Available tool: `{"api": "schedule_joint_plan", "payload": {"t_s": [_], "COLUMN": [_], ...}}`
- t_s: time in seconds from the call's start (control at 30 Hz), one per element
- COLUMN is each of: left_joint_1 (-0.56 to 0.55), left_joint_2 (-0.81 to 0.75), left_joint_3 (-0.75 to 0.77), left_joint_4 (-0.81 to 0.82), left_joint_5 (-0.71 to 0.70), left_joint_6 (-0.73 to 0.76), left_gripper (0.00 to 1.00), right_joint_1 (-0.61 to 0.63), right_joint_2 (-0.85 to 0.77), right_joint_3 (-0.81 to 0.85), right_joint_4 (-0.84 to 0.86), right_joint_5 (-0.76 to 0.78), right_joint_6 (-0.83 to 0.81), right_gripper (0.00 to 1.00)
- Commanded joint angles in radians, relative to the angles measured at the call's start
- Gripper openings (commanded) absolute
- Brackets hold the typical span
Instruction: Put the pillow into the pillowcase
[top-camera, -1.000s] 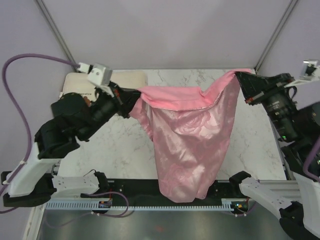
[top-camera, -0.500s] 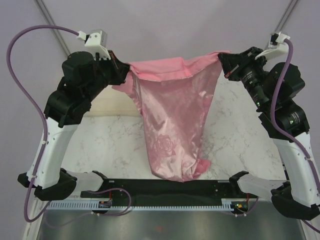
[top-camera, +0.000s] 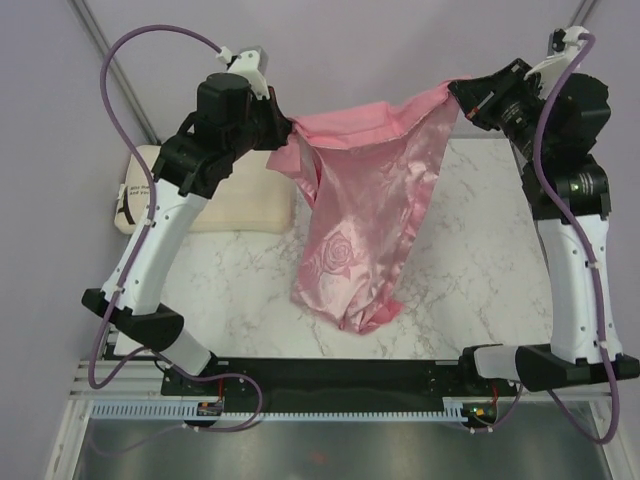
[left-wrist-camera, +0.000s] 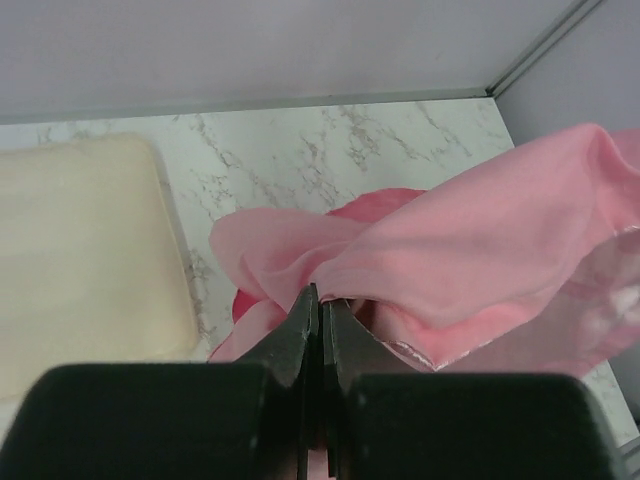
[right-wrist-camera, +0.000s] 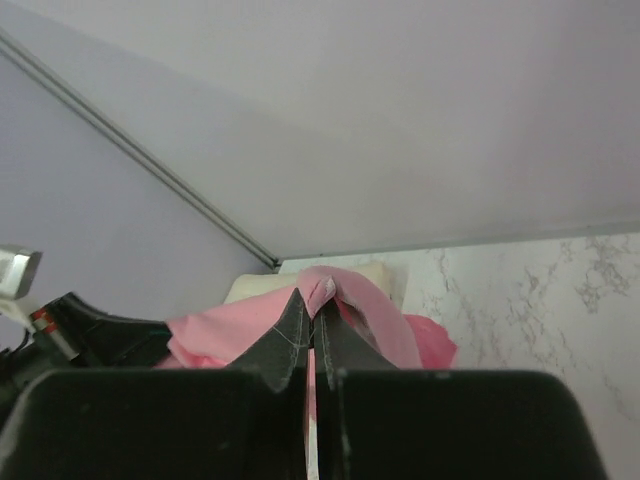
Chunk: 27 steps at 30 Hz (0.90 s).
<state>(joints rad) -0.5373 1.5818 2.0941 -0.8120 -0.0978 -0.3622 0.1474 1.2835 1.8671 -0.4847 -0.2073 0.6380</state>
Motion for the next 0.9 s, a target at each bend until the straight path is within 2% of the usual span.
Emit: {"api": "schedule_joint_plan", "payload": {"t_s": [0.0, 0.1, 0.2, 0.27, 0.3, 0.33, 0.4, 0.43, 0.5, 0.6, 0.7, 0.87], "left_joint_1": [0.034, 0.036, 0.036, 0.034, 0.025, 0.014, -0.010, -0.010, -0.009, -0.009, -0.009, -0.009], "left_joint_2": [-0.068, -0.111, -0.134, -0.082, -0.047, -0.022, -0.031, -0.052, -0.158, -0.307, -0.388, -0.445], "left_joint_3": [0.021, 0.062, 0.134, 0.208, 0.313, 0.357, 0.356, 0.330, 0.209, 0.074, 0.043, 0.044], "left_joint_4": [0.019, 0.022, 0.083, 0.111, 0.109, 0.099, 0.100, 0.105, 0.157, 0.214, 0.214, 0.246], "left_joint_5": [-0.054, -0.051, 0.070, 0.214, 0.262, 0.271, 0.180, 0.065, -0.069, -0.187, -0.288, -0.370], "left_joint_6": [0.002, 0.029, 0.060, 0.026, 0.013, -0.006, -0.021, -0.040, -0.037, 0.008, 0.067, 0.161], "left_gripper": [0.02, 0.02, 0.02, 0.02, 0.02, 0.02, 0.02, 0.02, 0.02, 0.02, 0.02, 0.02], "right_joint_1": [-0.094, -0.109, -0.114, -0.114, -0.114, -0.114, -0.112, -0.114, -0.114, -0.115, -0.114, -0.114], "right_joint_2": [0.043, -0.018, -0.082, -0.124, -0.139, -0.156, -0.150, -0.139, -0.141, -0.165, -0.165, -0.138], "right_joint_3": [0.009, 0.043, 0.121, 0.202, 0.225, 0.274, 0.329, 0.355, 0.327, 0.206, 0.108, 0.115], "right_joint_4": [0.001, 0.000, -0.006, -0.008, -0.006, -0.005, -0.008, -0.006, 0.021, 0.139, 0.280, 0.336], "right_joint_5": [-0.182, -0.108, -0.044, 0.034, 0.055, 0.040, -0.045, -0.088, -0.182, -0.279, -0.359, -0.385], "right_joint_6": [0.083, 0.042, 0.010, -0.004, -0.001, 0.008, 0.044, 0.060, 0.098, 0.185, 0.276, 0.348], "right_gripper": [0.00, 0.00, 0.00, 0.00, 0.00, 0.00, 0.00, 0.00, 0.00, 0.00, 0.00, 0.00]}}
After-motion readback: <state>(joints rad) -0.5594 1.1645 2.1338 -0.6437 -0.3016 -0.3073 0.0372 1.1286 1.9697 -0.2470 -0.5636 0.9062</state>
